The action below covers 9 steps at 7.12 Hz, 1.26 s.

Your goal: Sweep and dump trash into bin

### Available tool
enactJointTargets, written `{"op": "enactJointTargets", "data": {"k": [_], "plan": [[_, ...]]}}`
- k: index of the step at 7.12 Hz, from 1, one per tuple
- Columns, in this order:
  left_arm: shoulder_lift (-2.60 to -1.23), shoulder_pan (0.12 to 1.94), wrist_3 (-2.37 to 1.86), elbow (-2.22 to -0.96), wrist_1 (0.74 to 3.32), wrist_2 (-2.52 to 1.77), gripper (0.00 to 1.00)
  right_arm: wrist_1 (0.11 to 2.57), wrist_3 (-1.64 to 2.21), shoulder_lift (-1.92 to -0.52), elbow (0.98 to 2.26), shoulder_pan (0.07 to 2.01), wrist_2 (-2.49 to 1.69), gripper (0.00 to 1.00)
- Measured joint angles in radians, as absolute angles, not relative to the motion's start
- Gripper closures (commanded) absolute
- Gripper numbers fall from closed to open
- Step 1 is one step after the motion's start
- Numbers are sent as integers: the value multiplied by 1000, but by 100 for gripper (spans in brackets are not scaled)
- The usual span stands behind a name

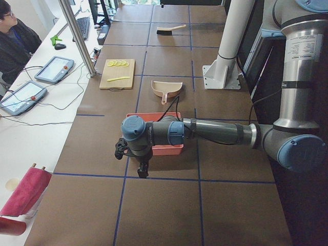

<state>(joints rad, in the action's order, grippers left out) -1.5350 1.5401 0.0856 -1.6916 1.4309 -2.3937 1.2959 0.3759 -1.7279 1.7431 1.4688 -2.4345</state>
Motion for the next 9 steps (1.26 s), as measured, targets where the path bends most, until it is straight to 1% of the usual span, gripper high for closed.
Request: {"op": "enactJointTargets", "data": {"k": [2,3,4,6,7,9], "plan": [[-1530,1539,73,-1694,1430,-2403,0,1296,199,-1727,1620,1549,-2439,0],[-1530,1538,74,-1689,1431,-2402,0,1305,165,-1730,1601,1574,-2440,0],[-1530,1537,76,-1683,1432,-2401,0,1353,152,-1734,1618,1589,-2441,0],[-1528,1537,81,-1675,1434,-2400,0,1571,135,-1748,1751,1605,-2438,0],[-1528,1537,82,-1669,1435,-2400,0,1624,102,-1760,1785,1609,-2429,0],[-1530,1537,83,-1665,1436,-2389,0,1649,52,-1767,1792,1612,-2404,0]]}}
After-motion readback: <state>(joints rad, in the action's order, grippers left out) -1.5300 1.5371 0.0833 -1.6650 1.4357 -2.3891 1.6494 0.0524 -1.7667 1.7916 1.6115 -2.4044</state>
